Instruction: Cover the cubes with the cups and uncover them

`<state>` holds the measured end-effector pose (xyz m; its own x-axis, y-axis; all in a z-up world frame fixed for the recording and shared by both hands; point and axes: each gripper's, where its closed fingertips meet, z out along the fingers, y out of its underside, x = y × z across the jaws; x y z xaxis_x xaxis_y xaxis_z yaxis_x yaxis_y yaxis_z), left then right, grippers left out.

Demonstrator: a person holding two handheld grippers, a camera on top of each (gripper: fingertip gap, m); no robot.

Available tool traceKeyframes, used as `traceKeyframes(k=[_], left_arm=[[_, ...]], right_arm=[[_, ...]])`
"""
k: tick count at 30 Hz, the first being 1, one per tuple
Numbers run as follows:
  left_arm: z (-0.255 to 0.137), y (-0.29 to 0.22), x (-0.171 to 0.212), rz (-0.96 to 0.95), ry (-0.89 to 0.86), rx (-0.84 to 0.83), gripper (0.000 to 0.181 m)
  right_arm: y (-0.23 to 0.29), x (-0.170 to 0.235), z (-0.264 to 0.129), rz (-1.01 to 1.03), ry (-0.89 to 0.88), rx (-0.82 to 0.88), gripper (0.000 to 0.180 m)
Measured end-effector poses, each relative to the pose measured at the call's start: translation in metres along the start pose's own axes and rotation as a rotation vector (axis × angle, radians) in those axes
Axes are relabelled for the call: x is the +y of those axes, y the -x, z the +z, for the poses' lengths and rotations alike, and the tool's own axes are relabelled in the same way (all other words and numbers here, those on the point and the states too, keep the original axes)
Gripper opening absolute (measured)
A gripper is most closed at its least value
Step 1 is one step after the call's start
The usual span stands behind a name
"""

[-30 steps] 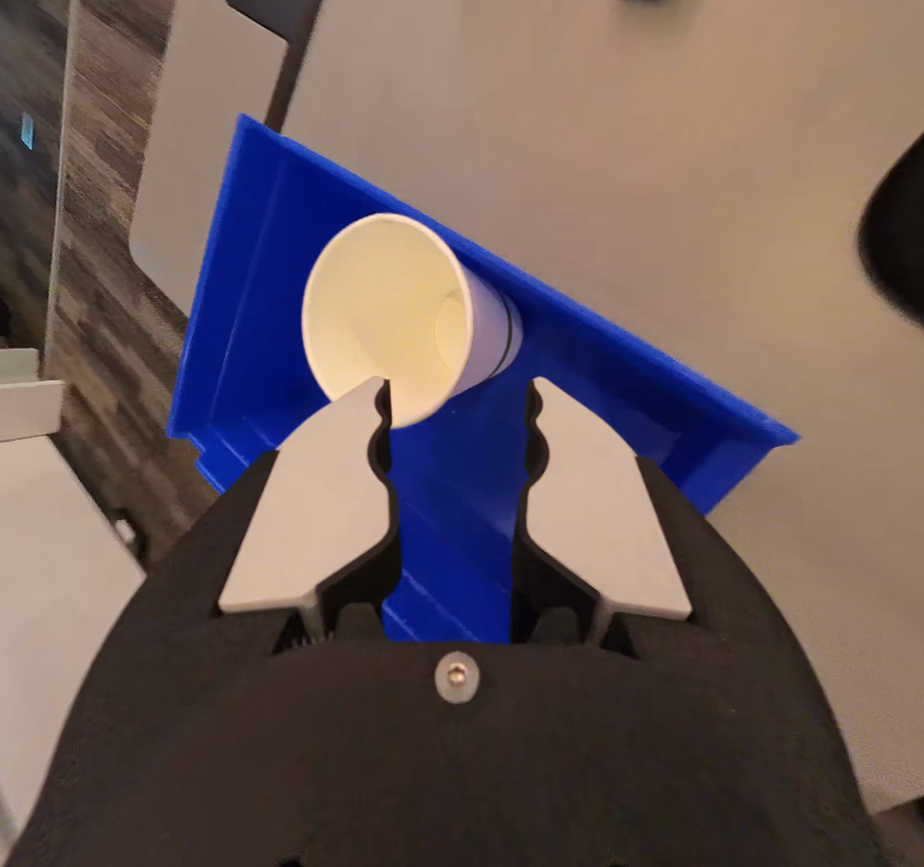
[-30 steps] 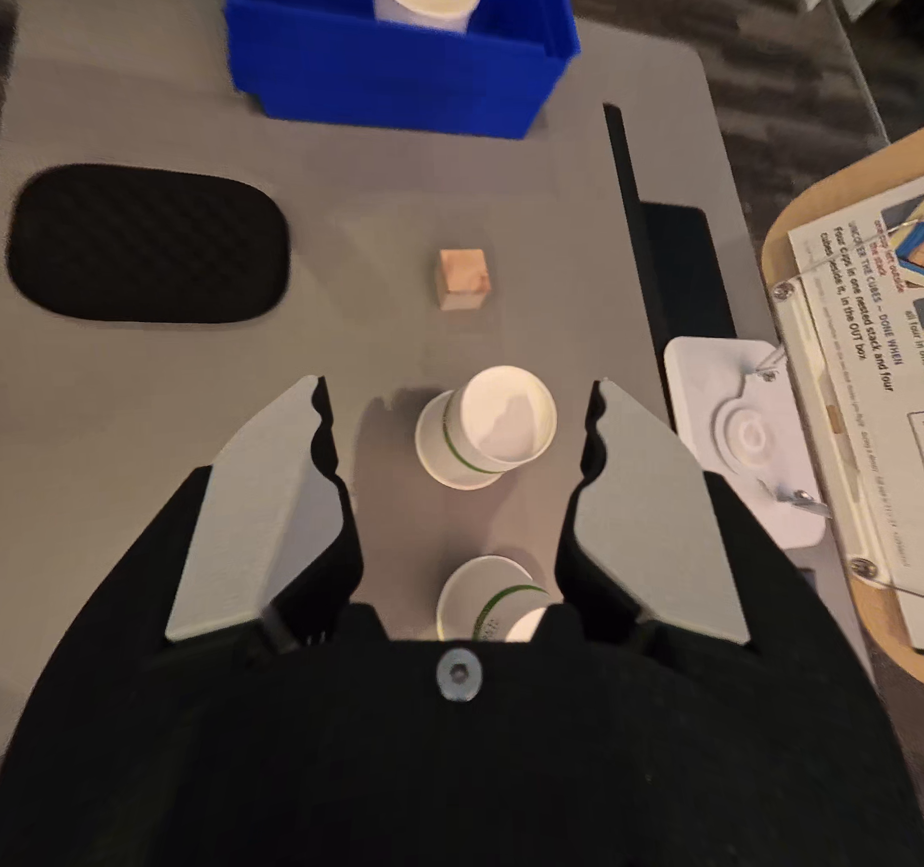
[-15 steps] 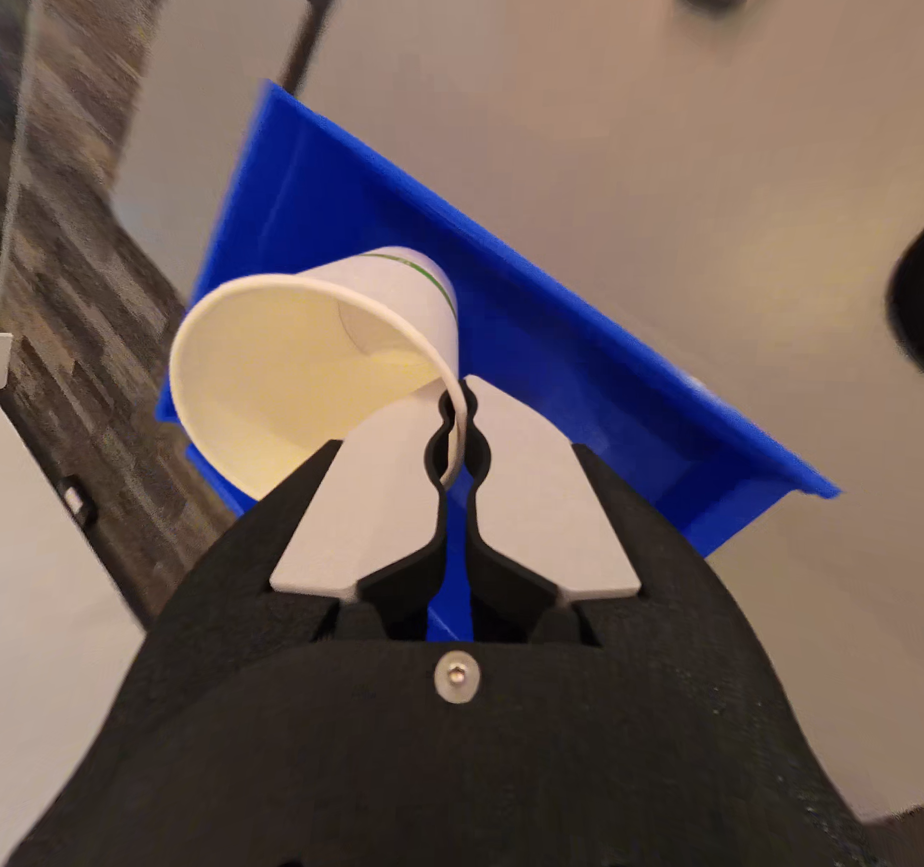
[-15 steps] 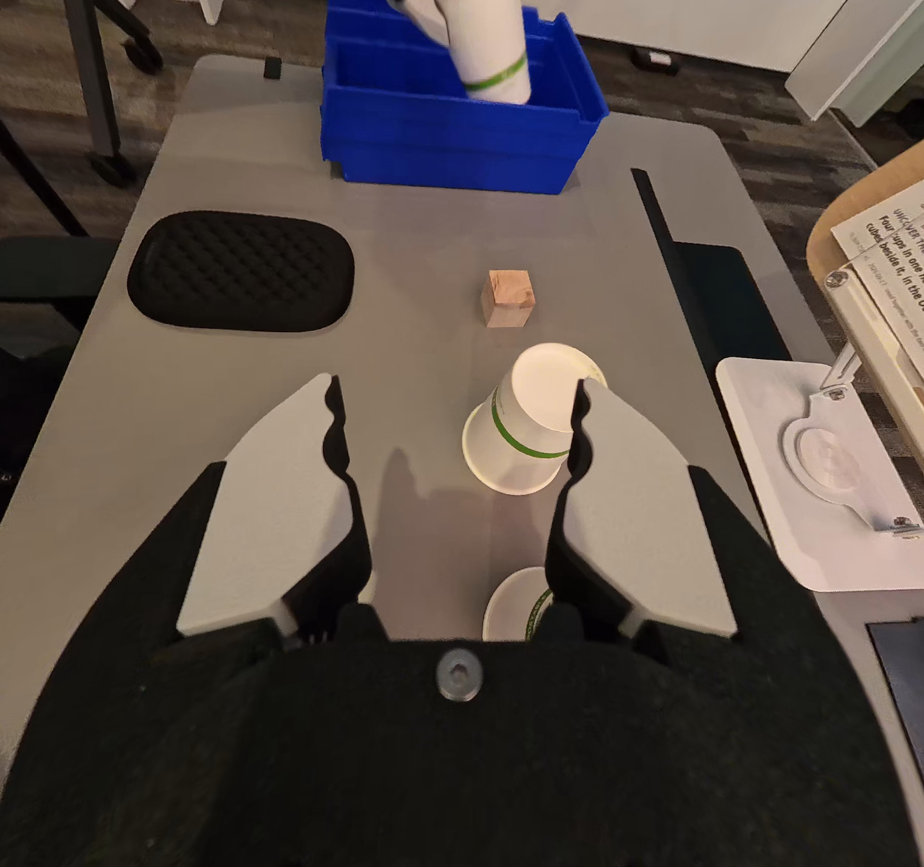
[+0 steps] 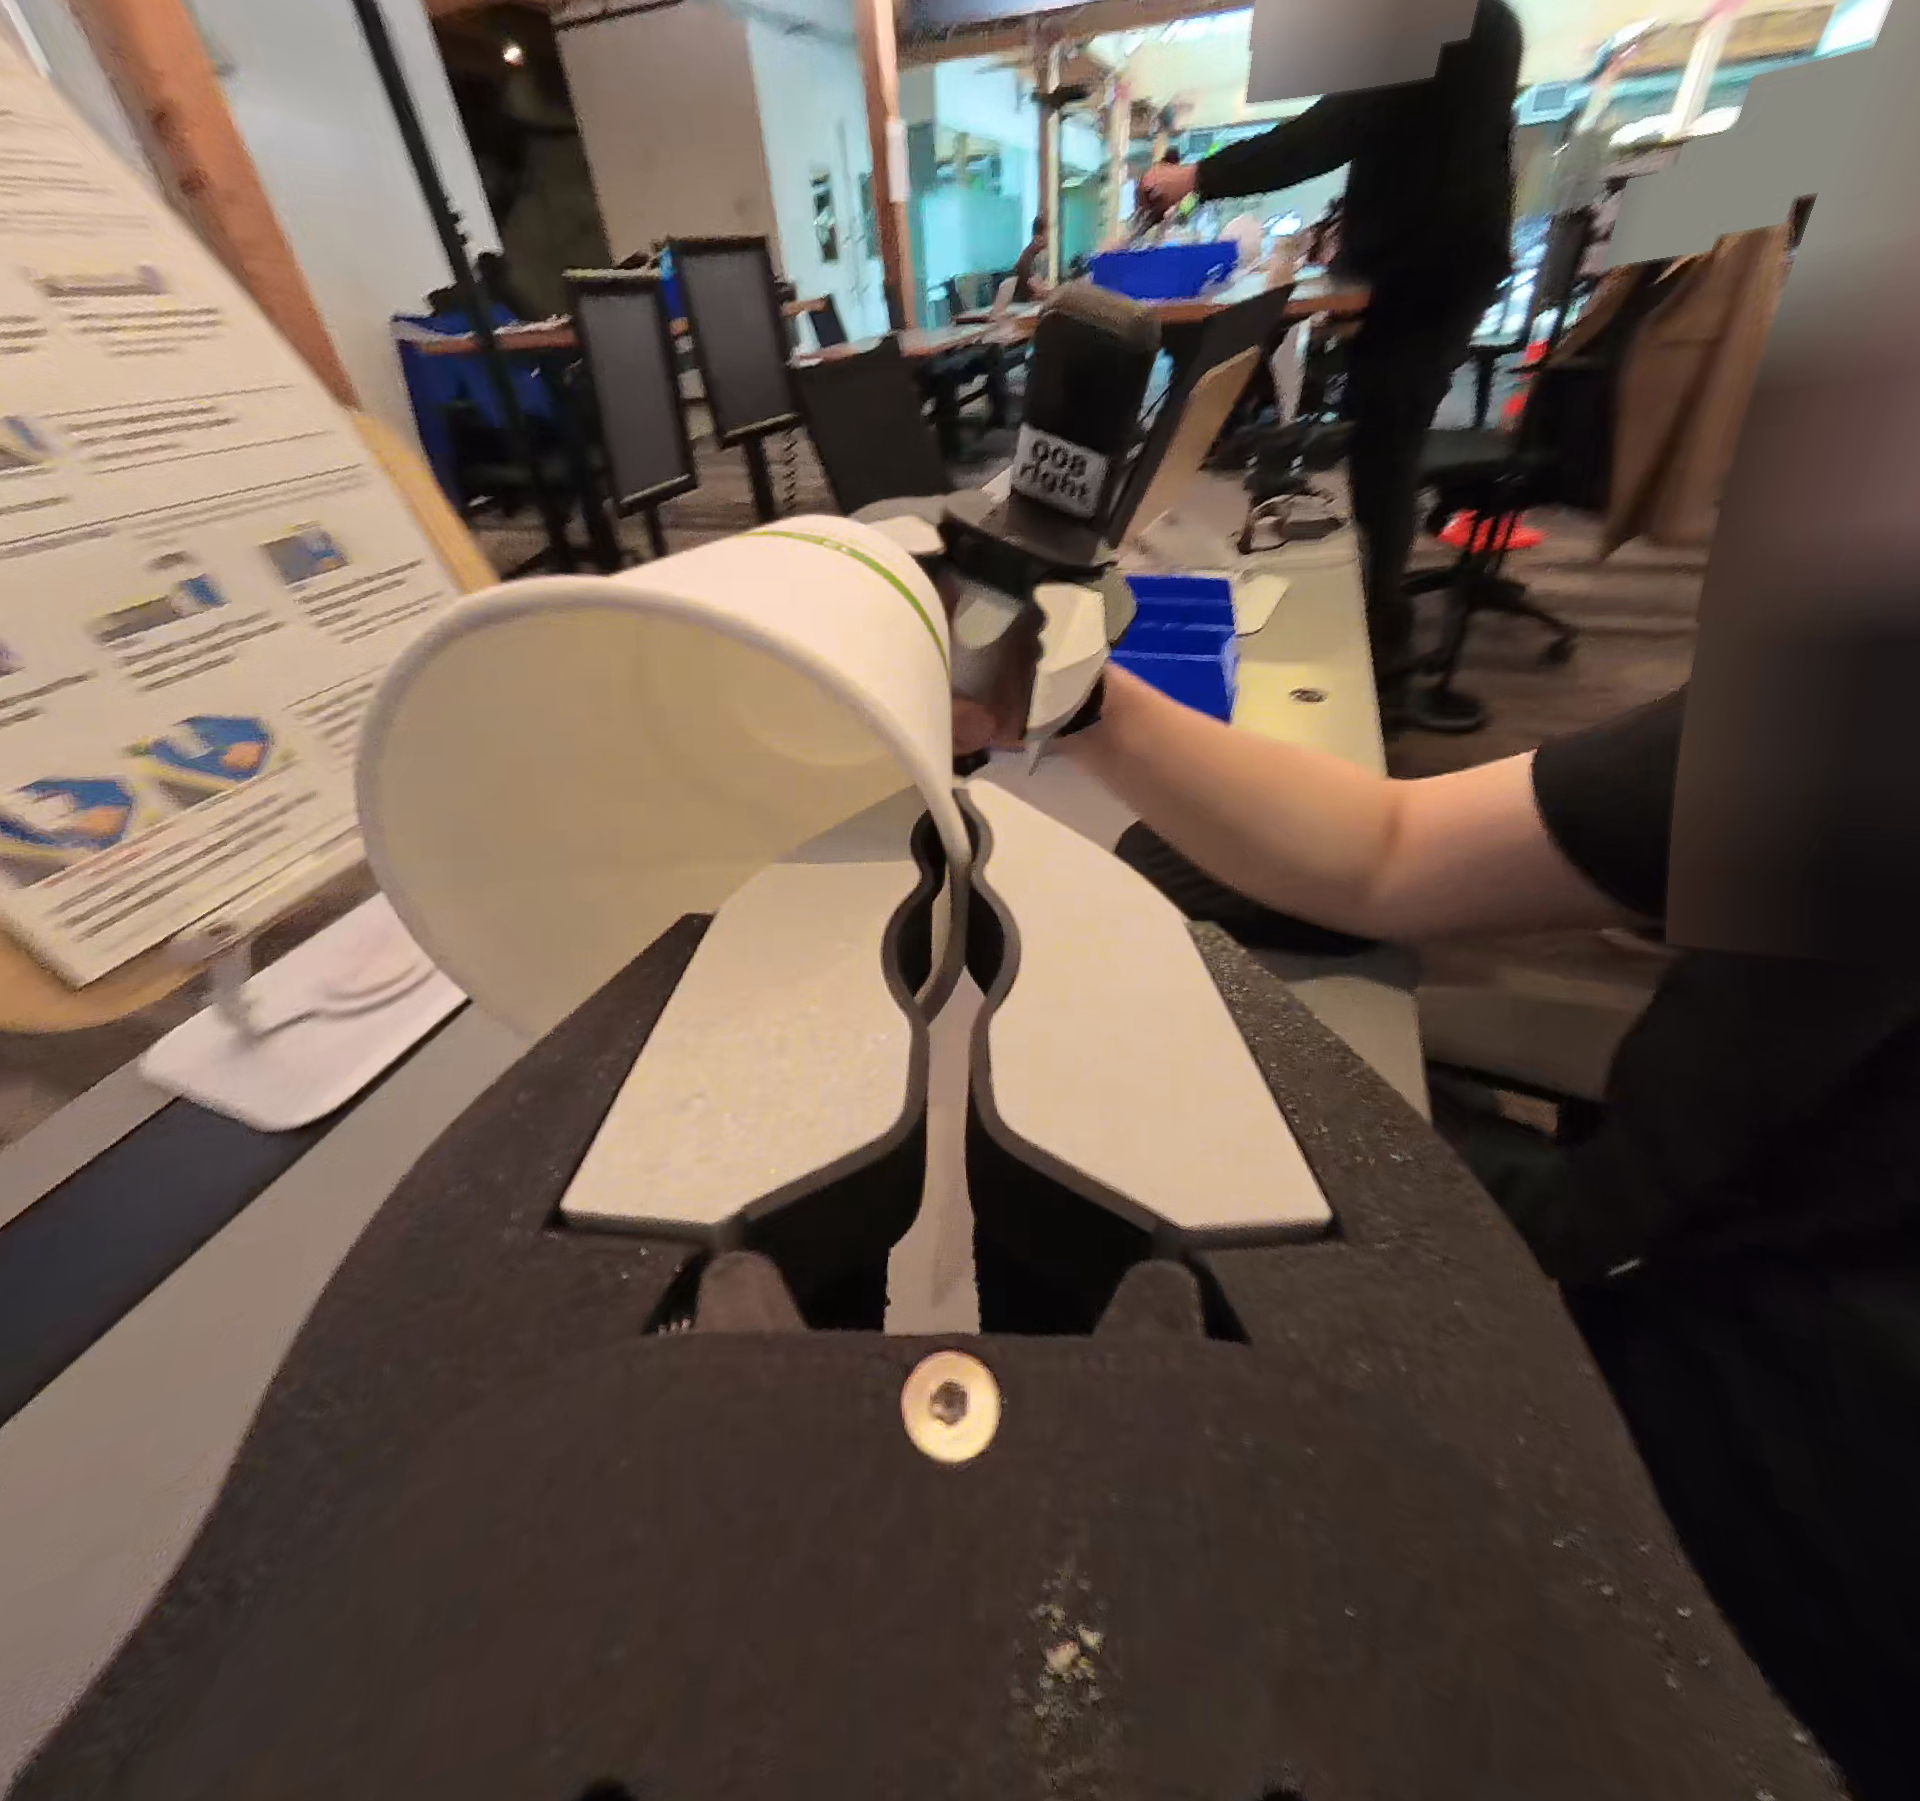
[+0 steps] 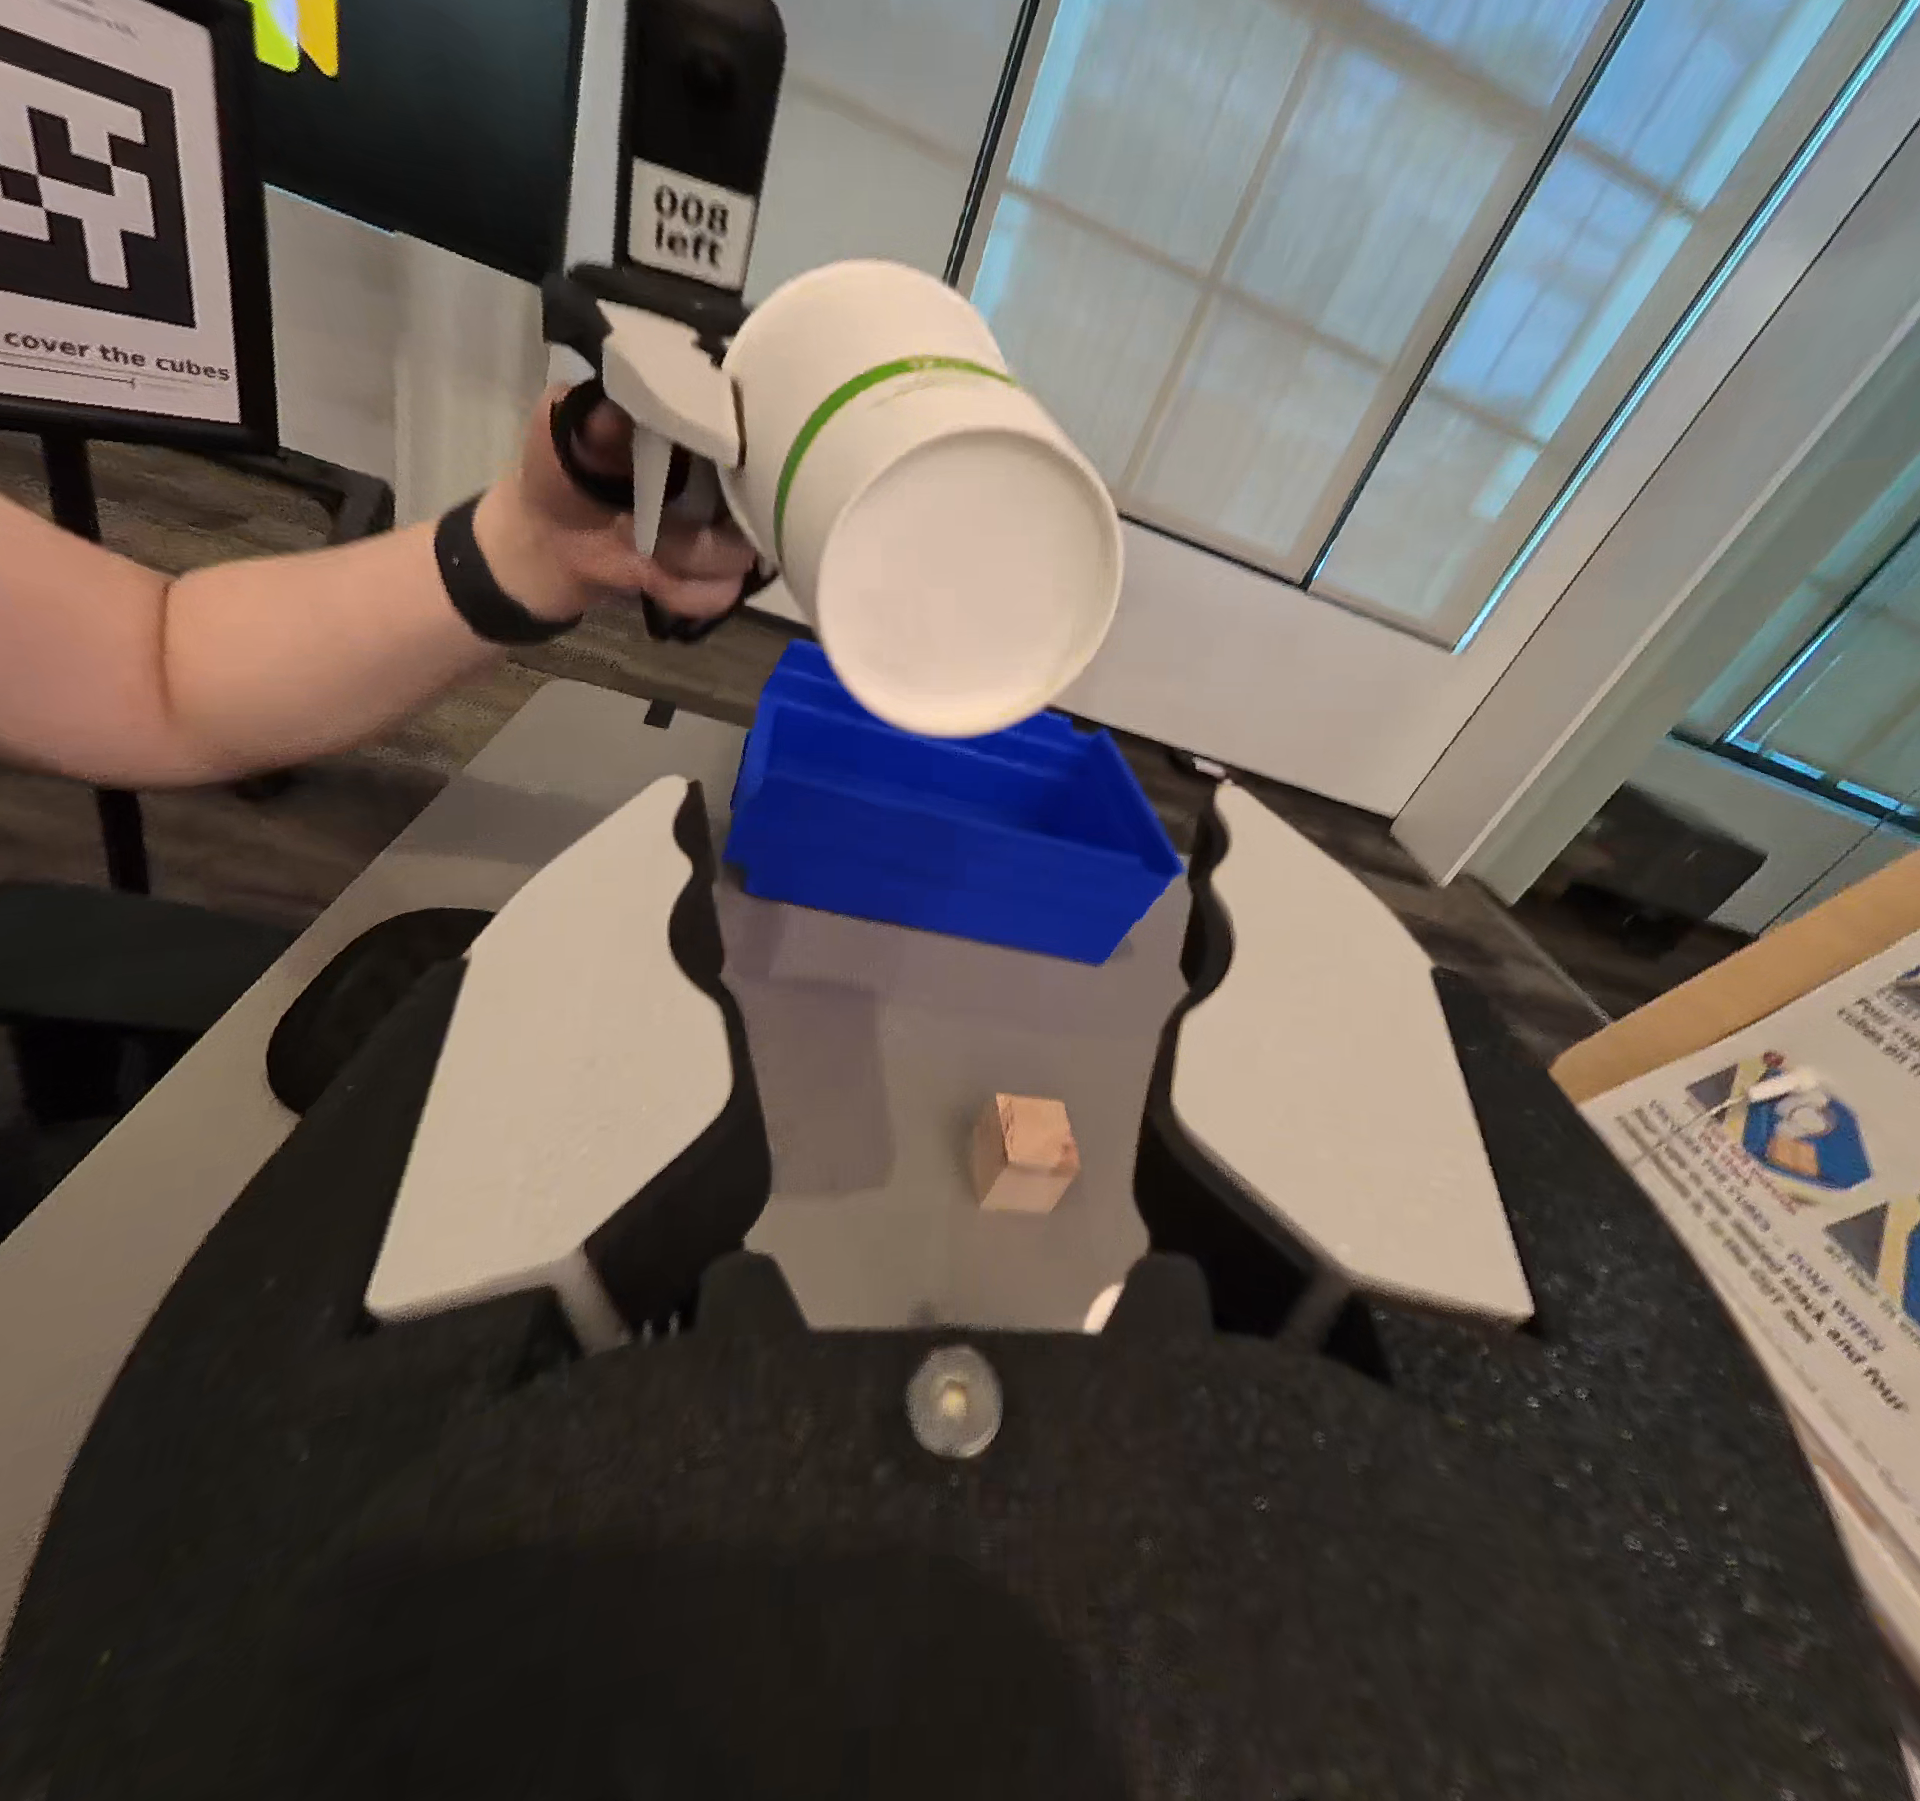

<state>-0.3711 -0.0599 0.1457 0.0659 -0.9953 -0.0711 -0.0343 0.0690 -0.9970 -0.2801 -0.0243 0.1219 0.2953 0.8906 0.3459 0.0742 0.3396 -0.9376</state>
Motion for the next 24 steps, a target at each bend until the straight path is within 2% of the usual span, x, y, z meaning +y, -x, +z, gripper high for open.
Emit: traceKeyframes(k=[3, 8, 20, 21, 23, 24], left_arm=[[0.019, -0.015, 0.003, -0.027, -0.036, 0.087, 0.0], [0.038, -0.02, 0.015, -0.064, -0.022, 0.137, 0.0], [0.042, -0.027, 0.024, -0.084, -0.033, 0.164, 0.0], [0.042, -0.024, 0.025, -0.088, -0.033, 0.144, 0.001], [0.039, -0.019, 0.028, -0.091, -0.029, 0.098, 0.028], [0.036, -0.017, 0.031, -0.085, -0.024, 0.079, 0.035]], right_arm=[[0.007, -0.007, 0.0, -0.036, -0.014, -0.009, 0.087], [0.016, -0.01, 0.0, -0.066, -0.011, -0.031, 0.088], [0.025, -0.003, 0.007, -0.14, 0.042, -0.045, 0.077], [0.025, -0.002, 0.008, -0.146, 0.054, -0.039, 0.077], [0.028, -0.001, 0.008, -0.143, 0.076, -0.049, 0.077], [0.027, 0.0, 0.008, -0.144, 0.087, -0.045, 0.077]])
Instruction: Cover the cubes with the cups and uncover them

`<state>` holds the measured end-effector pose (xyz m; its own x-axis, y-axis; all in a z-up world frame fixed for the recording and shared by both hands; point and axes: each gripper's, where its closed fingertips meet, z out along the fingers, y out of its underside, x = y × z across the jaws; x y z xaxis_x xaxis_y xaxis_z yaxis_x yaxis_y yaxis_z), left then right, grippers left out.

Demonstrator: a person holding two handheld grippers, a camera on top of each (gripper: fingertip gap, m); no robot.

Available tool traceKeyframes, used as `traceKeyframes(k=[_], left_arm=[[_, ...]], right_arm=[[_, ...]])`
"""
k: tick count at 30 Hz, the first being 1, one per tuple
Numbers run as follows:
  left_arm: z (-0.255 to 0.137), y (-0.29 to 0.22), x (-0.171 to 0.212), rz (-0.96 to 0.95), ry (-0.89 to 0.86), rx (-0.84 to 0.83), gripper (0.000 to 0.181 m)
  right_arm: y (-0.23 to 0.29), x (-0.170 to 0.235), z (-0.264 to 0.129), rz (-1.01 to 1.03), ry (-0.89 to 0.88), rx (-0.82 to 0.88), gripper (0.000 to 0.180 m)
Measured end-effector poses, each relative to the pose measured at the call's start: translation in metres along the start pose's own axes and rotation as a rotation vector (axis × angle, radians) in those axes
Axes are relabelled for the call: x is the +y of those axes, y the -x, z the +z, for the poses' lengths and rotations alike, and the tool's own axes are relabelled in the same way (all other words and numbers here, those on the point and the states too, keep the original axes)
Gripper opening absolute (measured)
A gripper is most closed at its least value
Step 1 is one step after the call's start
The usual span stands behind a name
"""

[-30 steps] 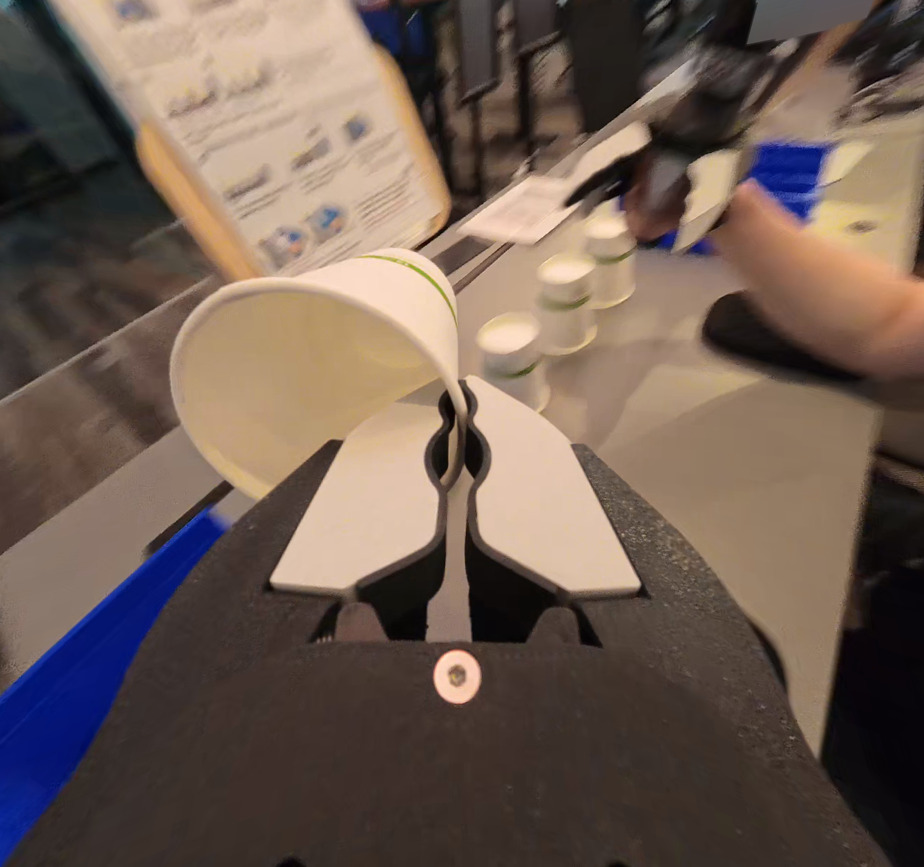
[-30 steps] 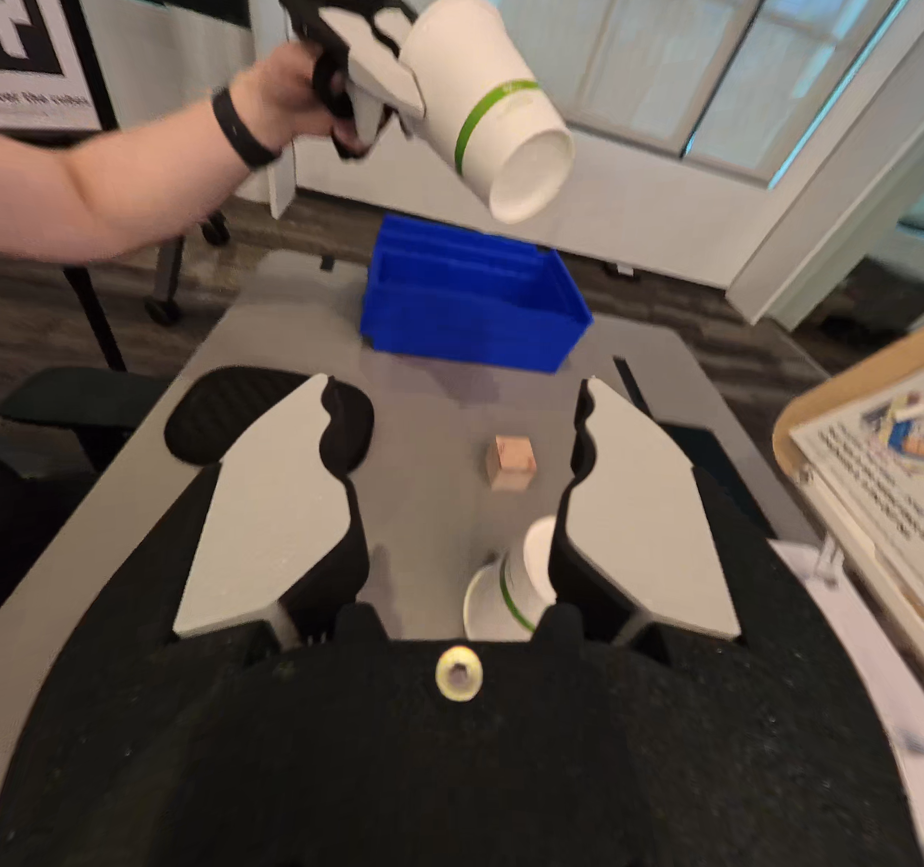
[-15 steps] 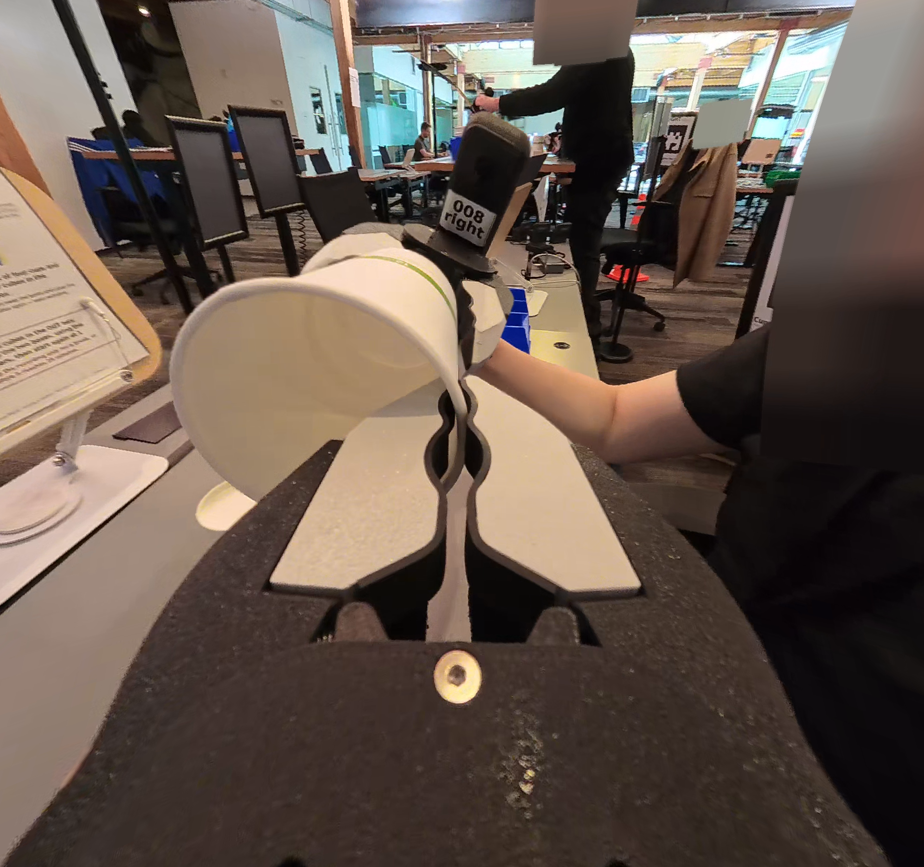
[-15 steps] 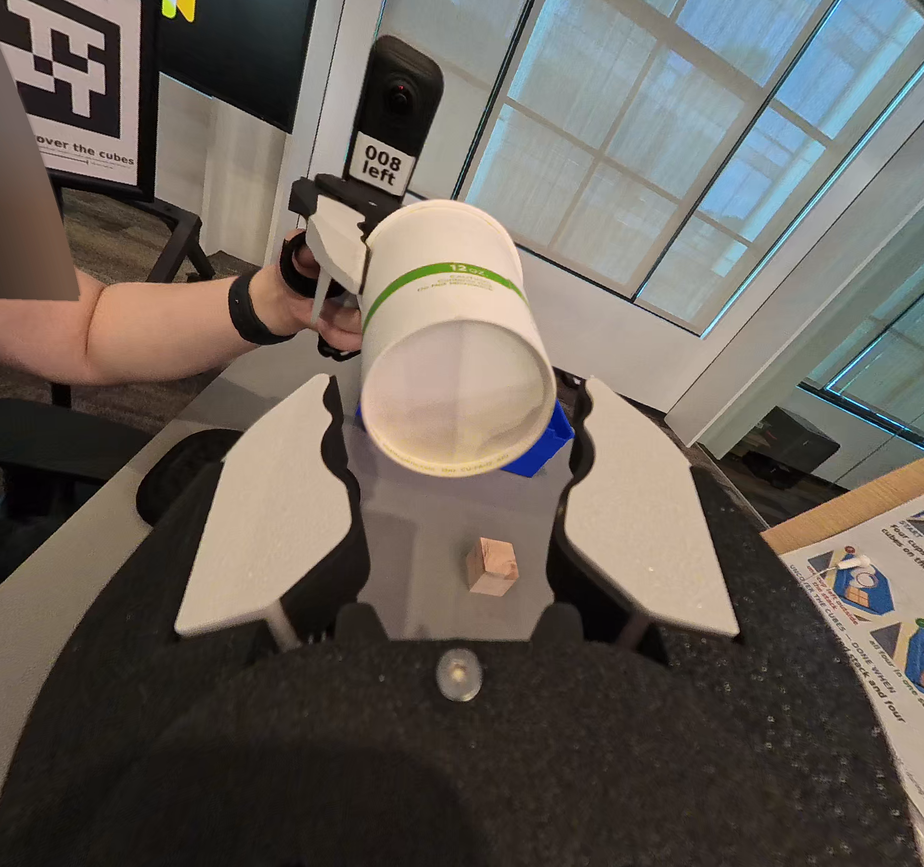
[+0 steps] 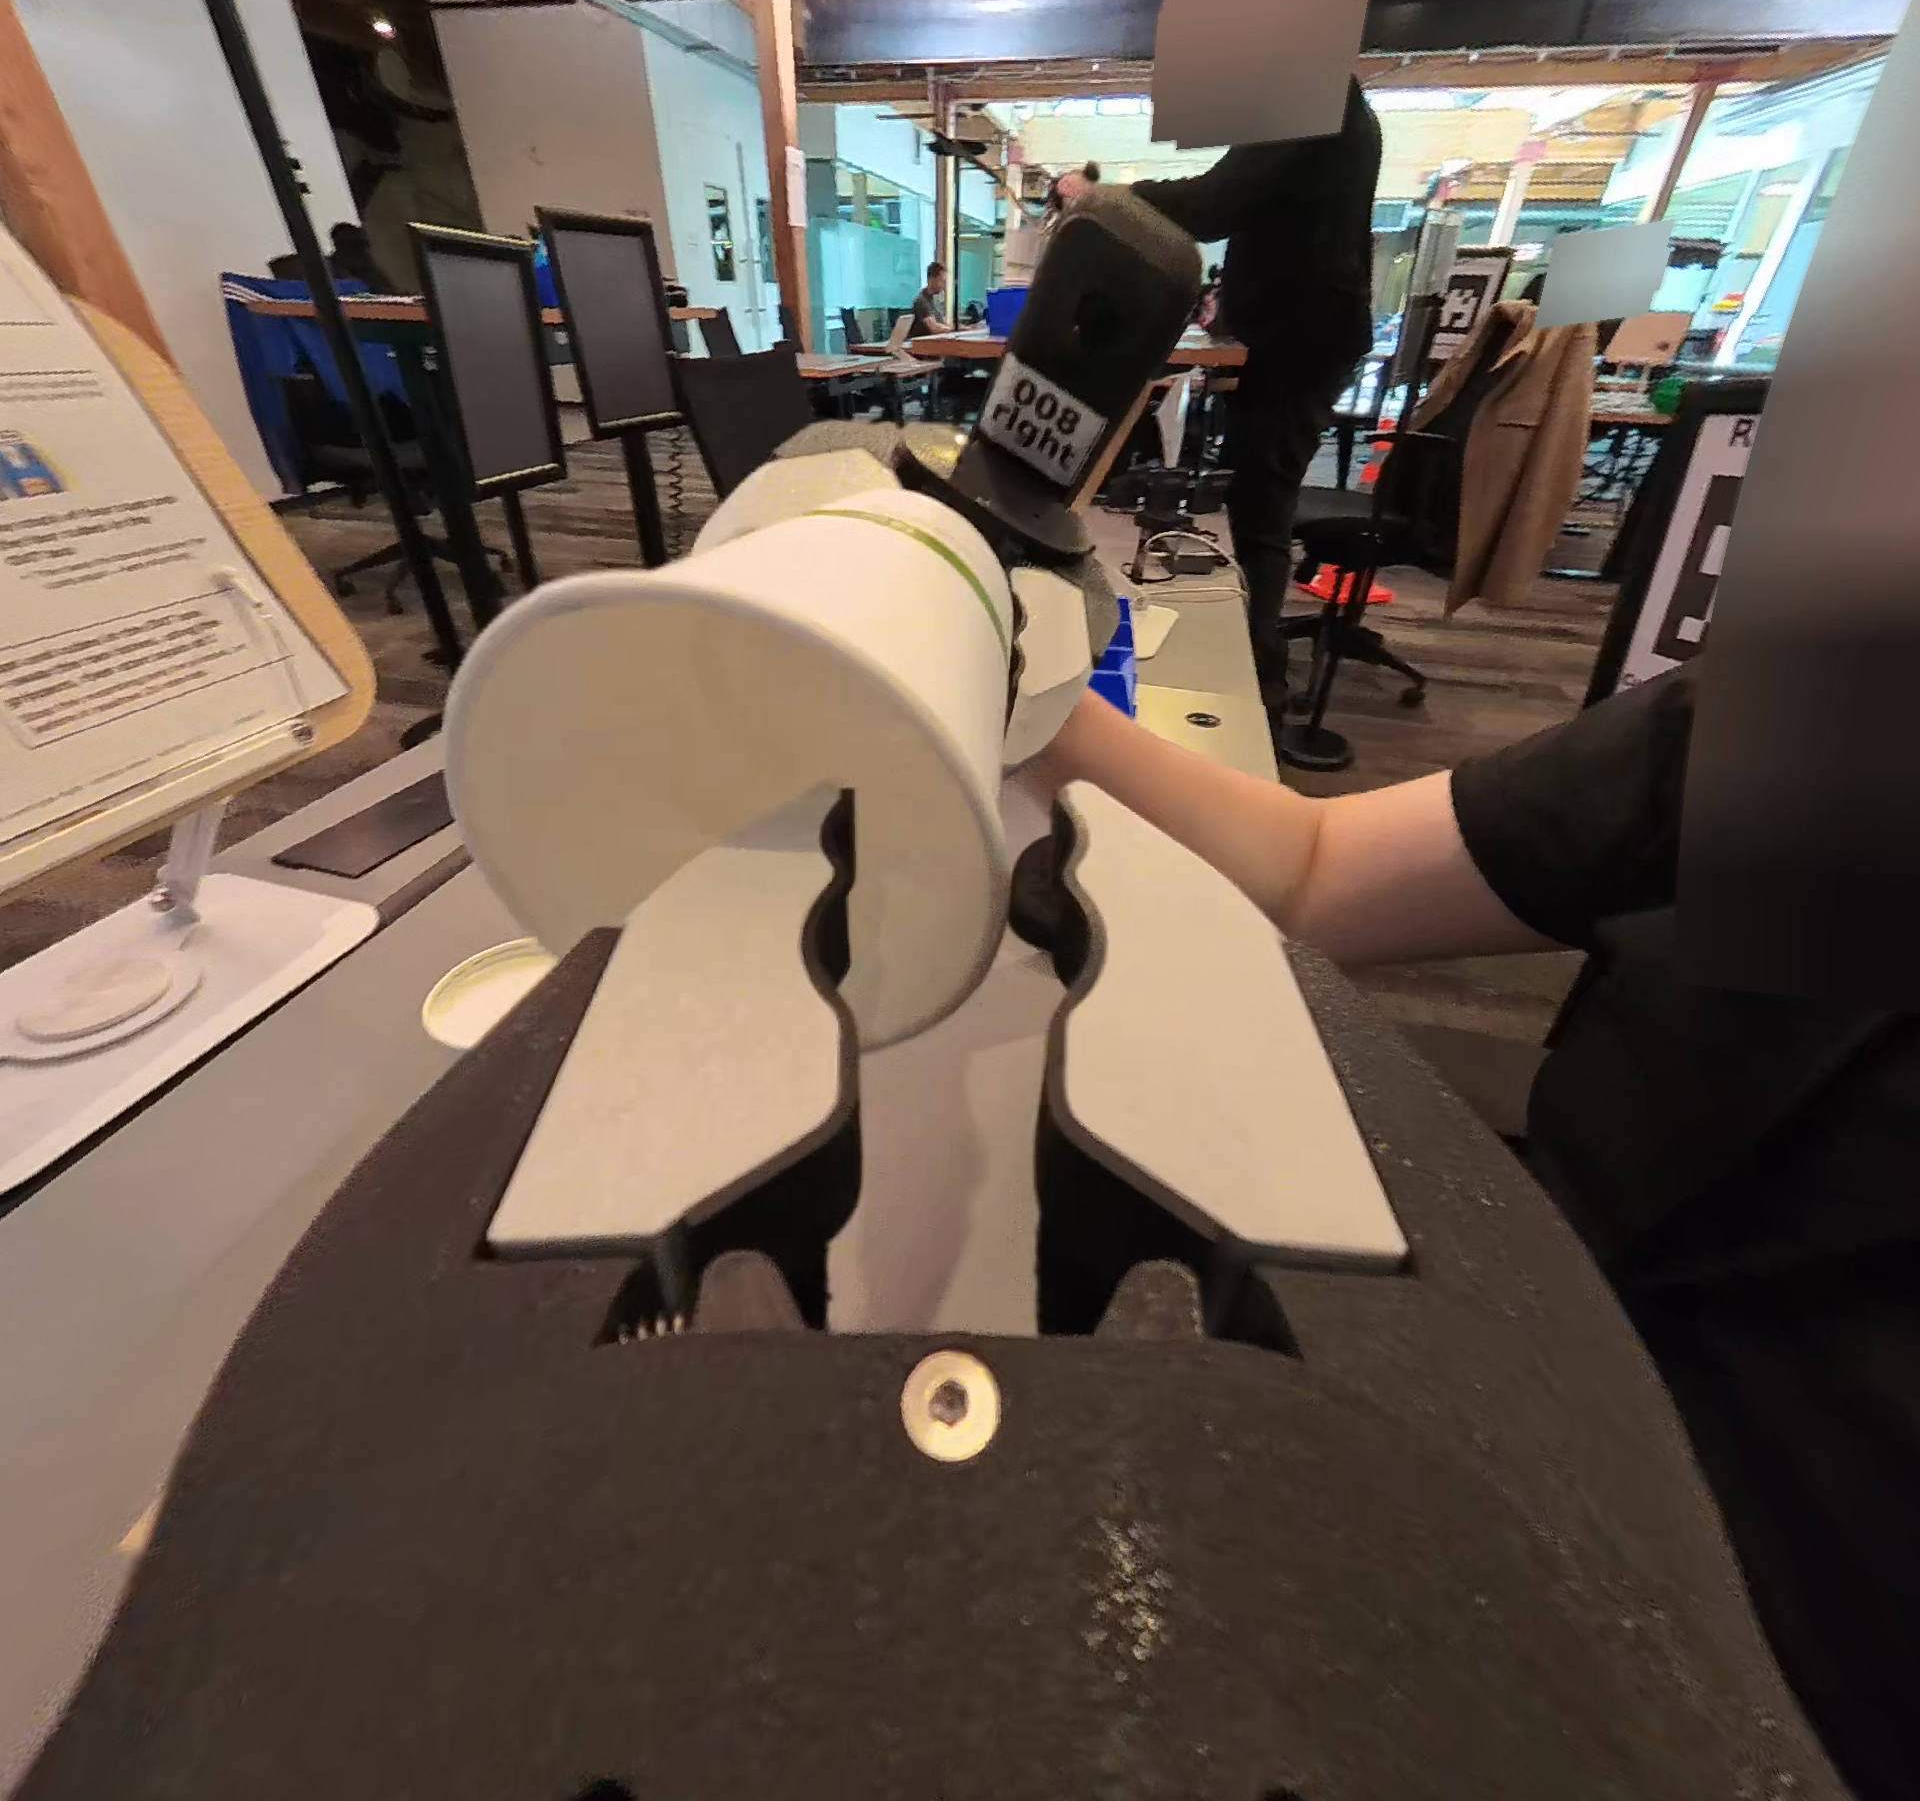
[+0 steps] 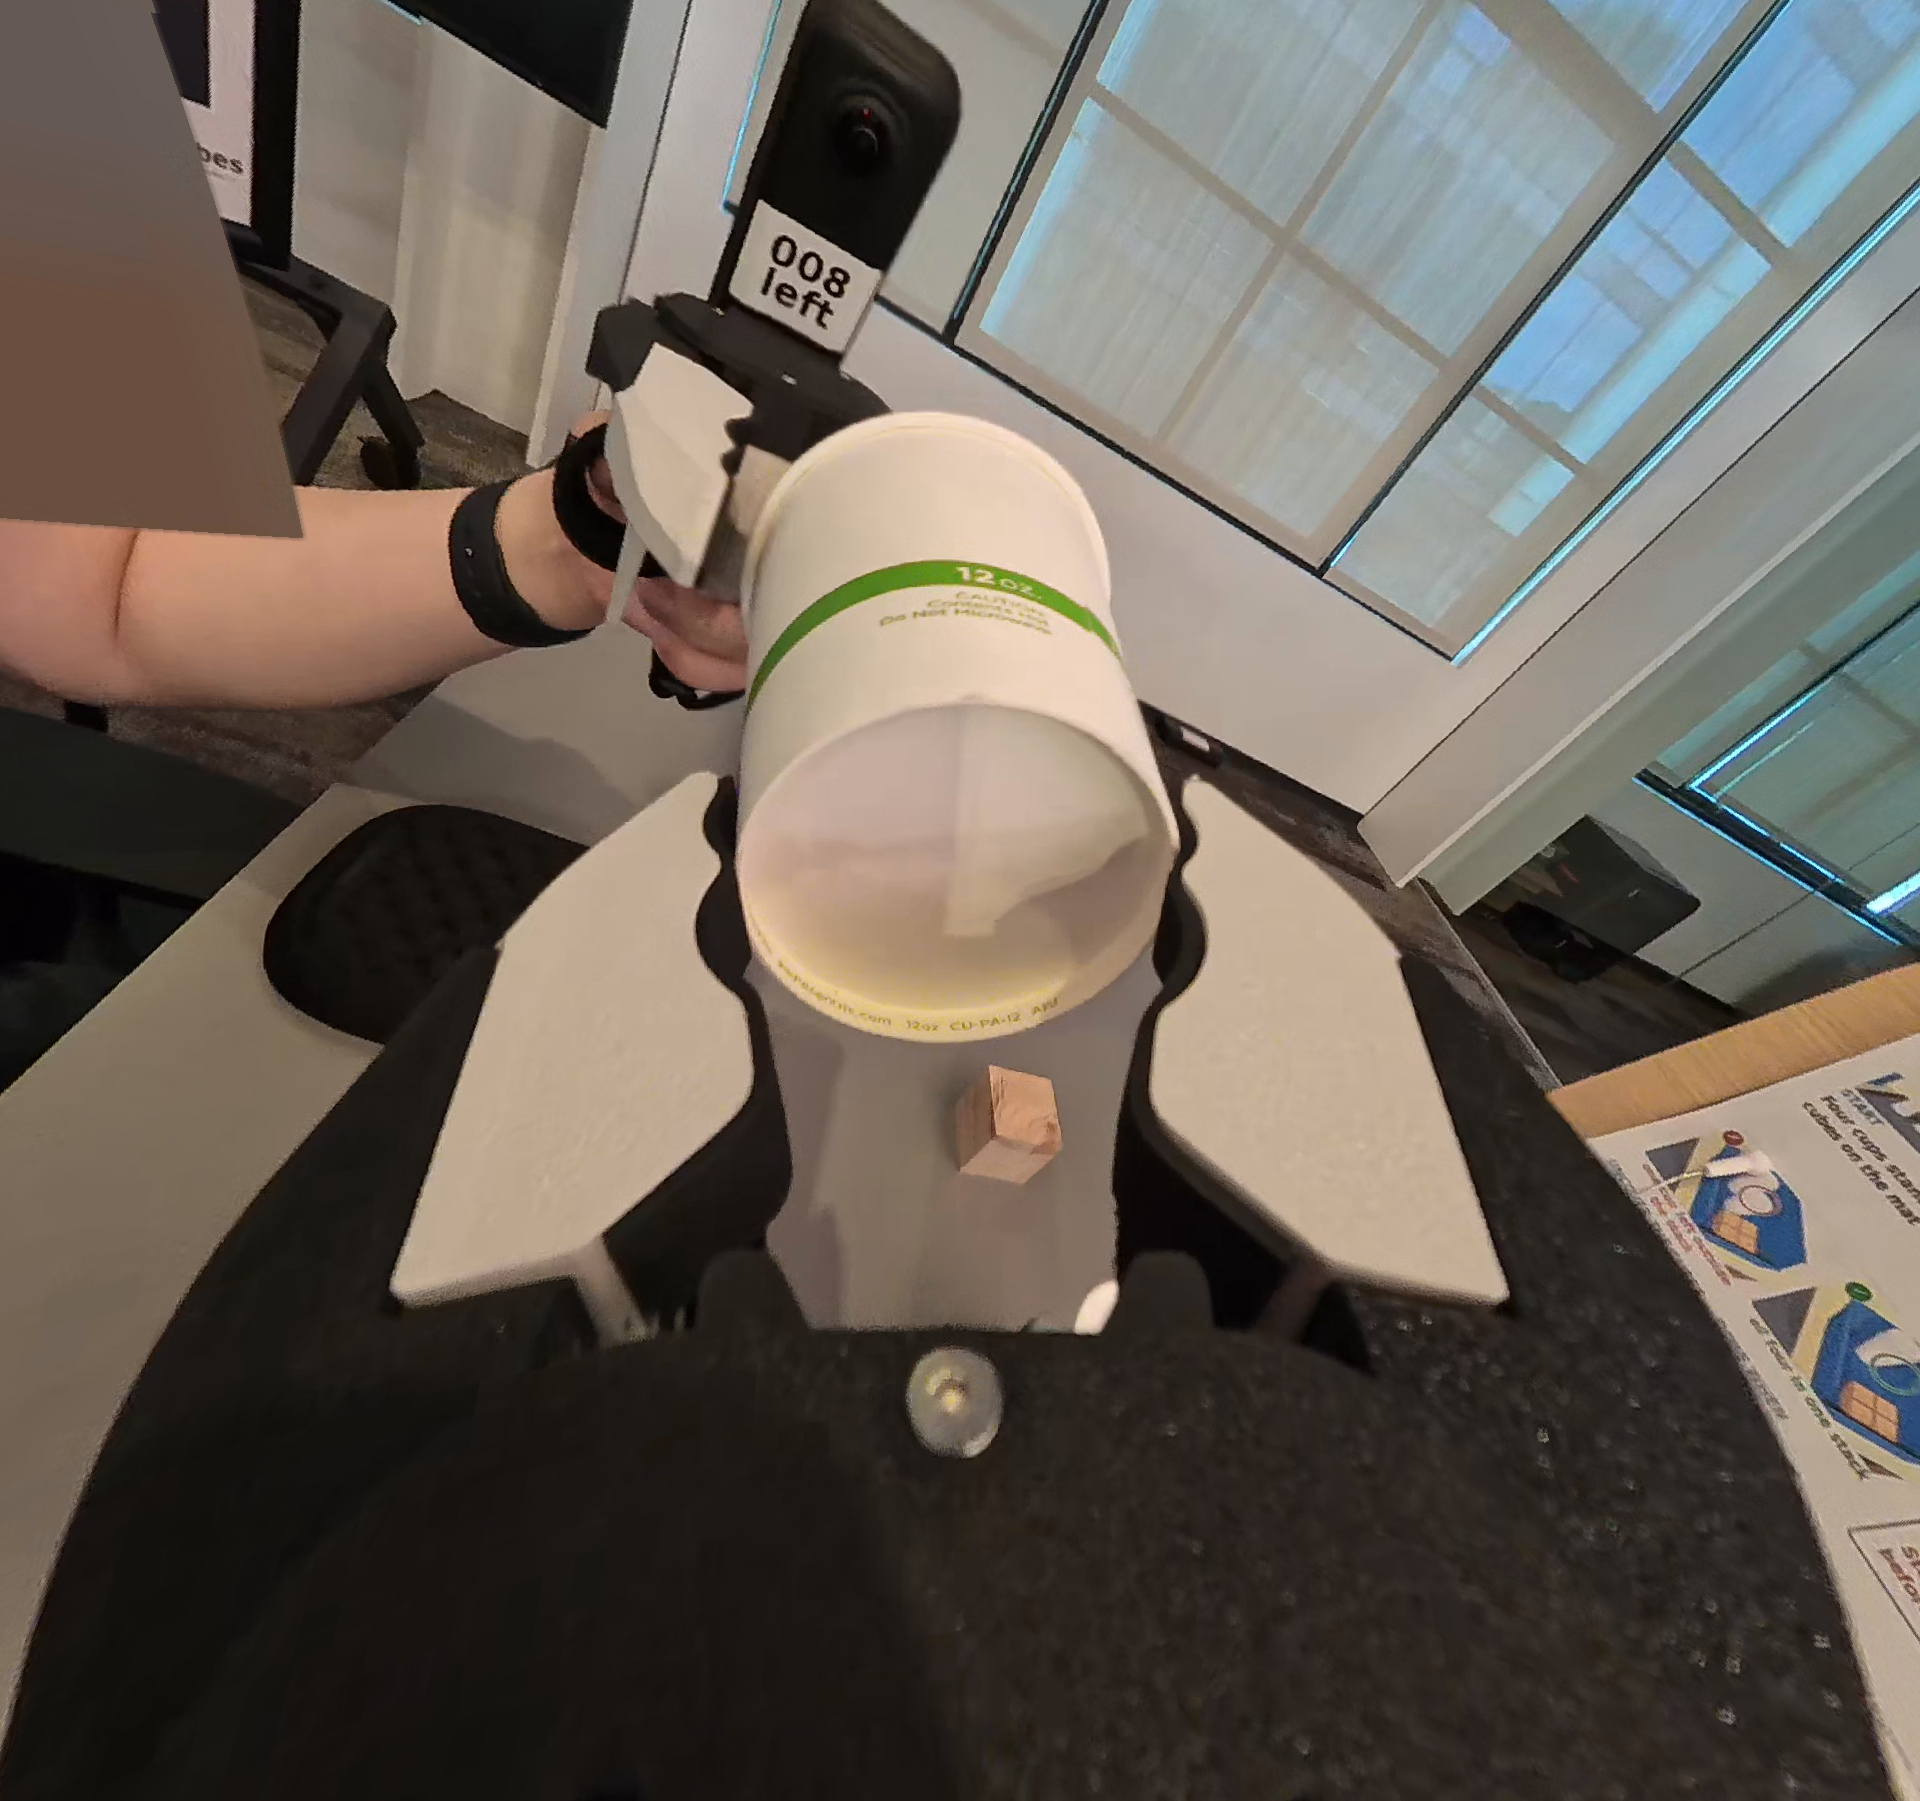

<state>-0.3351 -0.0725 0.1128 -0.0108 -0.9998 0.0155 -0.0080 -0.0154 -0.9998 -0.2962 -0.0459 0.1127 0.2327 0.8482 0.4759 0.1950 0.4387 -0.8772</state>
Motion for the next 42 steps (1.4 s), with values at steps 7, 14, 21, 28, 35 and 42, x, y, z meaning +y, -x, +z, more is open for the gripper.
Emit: traceKeyframes(k=[7, 14, 21, 28, 35, 42], left_arm=[[-0.082, 0.03, 0.048, 0.052, 0.089, -0.437, 0.049], [-0.15, 0.021, 0.109, 0.085, 0.274, -0.747, 0.047], [-0.18, 0.0, 0.119, 0.06, 0.25, -0.76, 0.047], [-0.207, -0.013, 0.119, 0.036, 0.178, -0.759, 0.043], [-0.211, -0.018, 0.117, 0.021, 0.122, -0.718, 0.04], [-0.203, -0.012, 0.121, -0.01, 0.124, -0.7, 0.044]], right_arm=[[-0.015, 0.031, 0.007, 0.004, 0.312, 0.009, 0.076], [-0.053, 0.105, 0.066, -0.015, 1.034, -0.273, 0.077], [-0.058, 0.184, 0.116, 0.0, 1.416, -0.434, 0.077], [-0.048, 0.223, 0.138, 0.073, 1.491, -0.487, 0.077], [-0.044, 0.234, 0.136, 0.095, 1.518, -0.497, 0.078], [-0.055, 0.222, 0.139, 0.101, 1.387, -0.39, 0.096]])
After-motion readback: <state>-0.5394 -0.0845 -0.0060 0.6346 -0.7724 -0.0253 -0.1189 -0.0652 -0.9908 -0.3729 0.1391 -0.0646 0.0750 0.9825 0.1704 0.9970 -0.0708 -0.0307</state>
